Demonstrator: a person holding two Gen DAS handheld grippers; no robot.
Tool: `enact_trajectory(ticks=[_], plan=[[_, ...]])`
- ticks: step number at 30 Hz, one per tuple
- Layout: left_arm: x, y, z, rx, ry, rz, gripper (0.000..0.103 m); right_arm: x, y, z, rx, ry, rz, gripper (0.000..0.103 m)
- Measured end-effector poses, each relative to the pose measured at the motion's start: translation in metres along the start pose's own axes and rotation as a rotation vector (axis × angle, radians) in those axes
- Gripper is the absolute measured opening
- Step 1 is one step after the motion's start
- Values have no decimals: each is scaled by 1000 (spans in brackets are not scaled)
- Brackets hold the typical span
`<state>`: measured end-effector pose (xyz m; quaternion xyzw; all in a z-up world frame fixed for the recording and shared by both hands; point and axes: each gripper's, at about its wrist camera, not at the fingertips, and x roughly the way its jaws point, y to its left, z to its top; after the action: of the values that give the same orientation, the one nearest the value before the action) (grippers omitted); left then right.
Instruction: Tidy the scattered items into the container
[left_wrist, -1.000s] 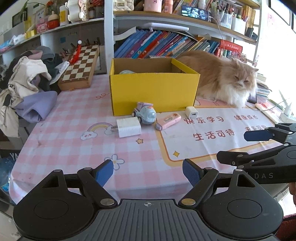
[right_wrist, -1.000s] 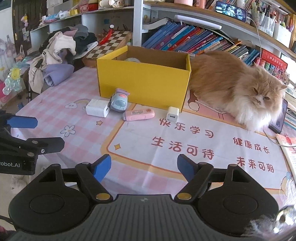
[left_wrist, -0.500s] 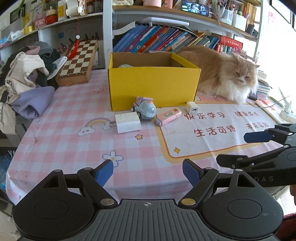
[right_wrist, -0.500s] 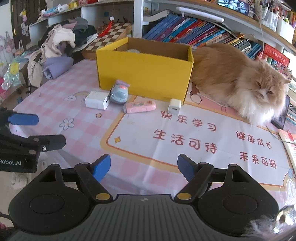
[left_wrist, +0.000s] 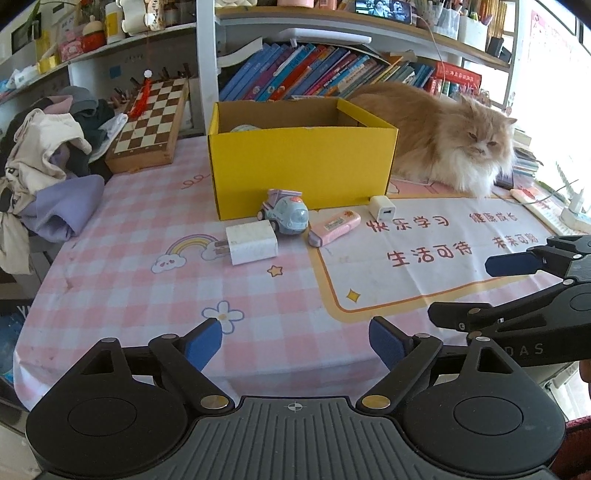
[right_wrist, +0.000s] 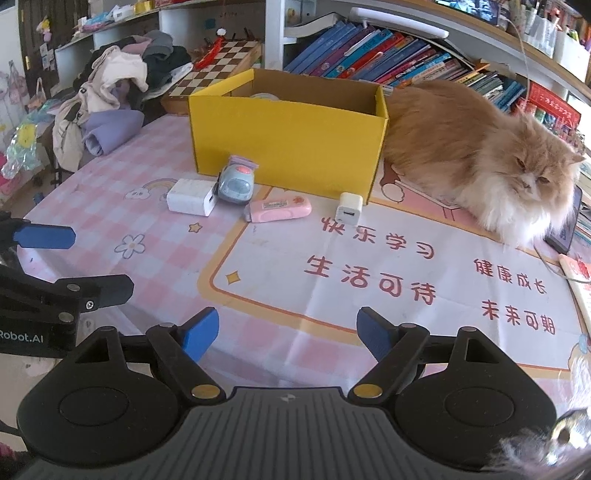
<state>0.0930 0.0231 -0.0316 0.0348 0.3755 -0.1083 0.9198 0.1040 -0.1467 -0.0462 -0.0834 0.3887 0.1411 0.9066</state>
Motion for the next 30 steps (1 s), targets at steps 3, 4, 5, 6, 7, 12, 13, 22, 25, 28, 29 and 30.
enact_trajectory(ticks=[3,4,5,6,7,12,13,22,25,28,29,30], plan=[[2,1,0,-6,15,-1,90,2,1,1,-3,6,5,83],[3,2,-1,-7,19,-1,90,3,1,2,-4,7,6,83],[3,2,-1,-7,22,-1,90,3,1,2,-5,9,8,83],[4,2,-1,-6,26,-1,90,4,1,2,-6,11,10,83],[5,1,-1,-5,29,-2,90,5,2,3,-6,13,11,84],[8,0,1,6,33,-2,91,8,-1,4,2,20,8,87],[9,0,1,8,31,-2,93,9,-1,4,2,22,5,87],[16,-2,6,10,25,7,100,16,-9,10,15,22,-4,90],[20,-3,9,8,33,12,100,19,-12,12,16,26,-4,91],[24,-4,11,8,44,20,100,22,-16,14,19,29,-3,92],[25,-4,12,9,45,21,100,23,-17,15,20,30,-2,92],[26,-5,13,10,43,23,100,24,-18,16,18,29,-1,92]])
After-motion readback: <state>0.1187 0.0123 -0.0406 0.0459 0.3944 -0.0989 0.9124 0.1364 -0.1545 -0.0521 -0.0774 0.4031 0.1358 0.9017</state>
